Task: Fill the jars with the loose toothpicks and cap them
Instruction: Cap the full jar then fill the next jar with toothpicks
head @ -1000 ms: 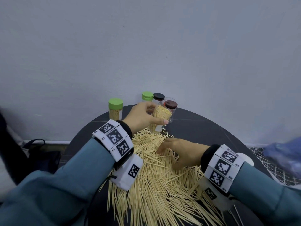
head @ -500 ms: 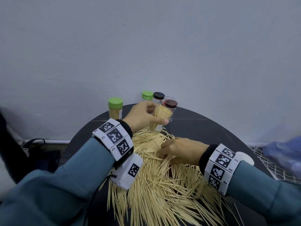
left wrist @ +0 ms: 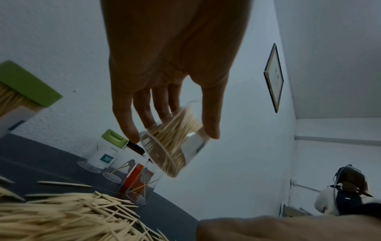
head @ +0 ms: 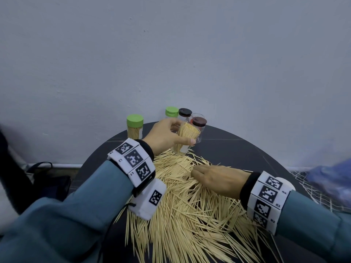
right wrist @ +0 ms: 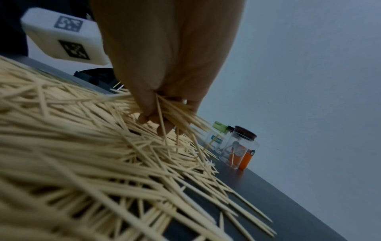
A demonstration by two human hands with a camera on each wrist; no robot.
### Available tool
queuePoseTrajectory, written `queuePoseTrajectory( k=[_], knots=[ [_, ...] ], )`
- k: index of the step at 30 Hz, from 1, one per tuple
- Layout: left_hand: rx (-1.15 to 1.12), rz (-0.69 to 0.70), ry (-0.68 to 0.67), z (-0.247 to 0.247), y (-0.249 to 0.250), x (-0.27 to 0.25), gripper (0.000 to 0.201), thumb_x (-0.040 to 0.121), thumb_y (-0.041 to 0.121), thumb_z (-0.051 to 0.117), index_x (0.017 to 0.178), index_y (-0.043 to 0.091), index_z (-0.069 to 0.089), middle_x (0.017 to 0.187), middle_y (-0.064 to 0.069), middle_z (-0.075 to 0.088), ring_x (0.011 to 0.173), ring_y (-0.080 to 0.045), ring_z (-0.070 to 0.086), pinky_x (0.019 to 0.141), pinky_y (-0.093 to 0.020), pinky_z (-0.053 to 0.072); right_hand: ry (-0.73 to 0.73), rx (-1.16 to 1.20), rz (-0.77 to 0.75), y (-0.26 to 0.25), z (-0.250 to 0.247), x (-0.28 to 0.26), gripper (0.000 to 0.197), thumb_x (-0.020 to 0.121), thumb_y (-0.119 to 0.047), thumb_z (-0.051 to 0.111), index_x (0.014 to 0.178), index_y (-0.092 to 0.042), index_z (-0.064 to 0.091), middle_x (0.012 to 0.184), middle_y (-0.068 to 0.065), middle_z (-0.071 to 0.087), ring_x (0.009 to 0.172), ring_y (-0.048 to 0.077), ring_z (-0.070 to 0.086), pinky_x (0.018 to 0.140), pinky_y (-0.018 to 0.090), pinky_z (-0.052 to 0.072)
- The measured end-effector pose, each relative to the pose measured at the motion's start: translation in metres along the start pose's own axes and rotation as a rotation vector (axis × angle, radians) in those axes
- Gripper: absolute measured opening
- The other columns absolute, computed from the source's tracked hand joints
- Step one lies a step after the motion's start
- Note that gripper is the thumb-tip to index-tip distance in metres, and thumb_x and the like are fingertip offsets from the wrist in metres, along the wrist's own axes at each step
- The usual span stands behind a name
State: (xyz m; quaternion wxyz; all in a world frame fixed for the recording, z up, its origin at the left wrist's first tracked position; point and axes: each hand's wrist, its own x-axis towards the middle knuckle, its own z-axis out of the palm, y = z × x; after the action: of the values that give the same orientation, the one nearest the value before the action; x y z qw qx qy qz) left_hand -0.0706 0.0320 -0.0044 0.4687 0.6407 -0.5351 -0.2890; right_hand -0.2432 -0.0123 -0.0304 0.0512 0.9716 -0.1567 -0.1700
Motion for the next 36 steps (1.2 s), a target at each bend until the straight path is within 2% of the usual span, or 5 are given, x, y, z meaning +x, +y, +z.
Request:
queuePoseTrajectory(
  k=[4,10,15,22,36],
  knots=[
    [-0.007,-0.001,0.012,-0.001,0.0,0.0,0.045,0.071,0.019,0.081,0.109,0.019,0.058,0.103,0.006,0.06,0.104,-0.011,0.054,0.092,-0.027,0.042,0.035,0.224,0.117,0.006,0.003,-0.006,0.046,0.102,-0.038,0.012,0.122,-0.014,0.045,0.131,0.003,0.052,0.119,0.022,0.049,0.106,0.039,0.037],
    [0.001,-0.015,0.045,-0.002,-0.002,0.001,0.064,0.066,0.01,0.083,0.123,0.013,0.053,0.106,0.003,0.058,0.104,-0.015,0.054,0.091,-0.027,0.045,0.095,0.543,0.156,0.013,-0.003,-0.008,0.007,0.098,-0.007,0.028,0.1,-0.008,0.035,0.091,0.006,0.052,0.082,0.018,0.049,0.079,0.03,0.043],
    [0.018,-0.023,0.034,-0.005,-0.005,0.004,0.063,0.06,0.003,0.085,0.112,0.019,0.054,0.116,-0.004,0.061,0.11,-0.023,0.057,0.098,-0.046,0.047,0.192,0.647,0.112,0.023,-0.005,-0.008,0.012,0.099,-0.007,0.032,0.1,-0.016,0.038,0.078,-0.003,0.046,0.069,0.005,0.042,0.068,0.018,0.038],
    [-0.008,-0.087,0.037,-0.005,-0.009,0.006,0.063,0.065,0.019,0.085,0.116,0.02,0.047,0.12,-0.003,0.056,0.111,-0.021,0.054,0.1,-0.045,0.045,0.168,0.961,0.164,0.034,-0.002,0.0,0.009,0.098,-0.004,0.033,0.091,-0.01,0.035,0.073,-0.002,0.039,0.061,0.006,0.036,0.06,0.022,0.038],
    [0.143,-0.095,-0.223,0.009,-0.012,0.0,0.061,0.063,0.028,0.086,0.117,0.017,0.058,0.111,-0.002,0.063,0.102,-0.019,0.059,0.089,-0.039,0.05,0.843,1.954,-0.056,0.035,-0.036,0.002,0.029,0.099,0.002,0.022,0.081,-0.012,0.041,0.055,-0.004,0.039,0.046,0.005,0.037,0.047,0.015,0.033]
  ],
)
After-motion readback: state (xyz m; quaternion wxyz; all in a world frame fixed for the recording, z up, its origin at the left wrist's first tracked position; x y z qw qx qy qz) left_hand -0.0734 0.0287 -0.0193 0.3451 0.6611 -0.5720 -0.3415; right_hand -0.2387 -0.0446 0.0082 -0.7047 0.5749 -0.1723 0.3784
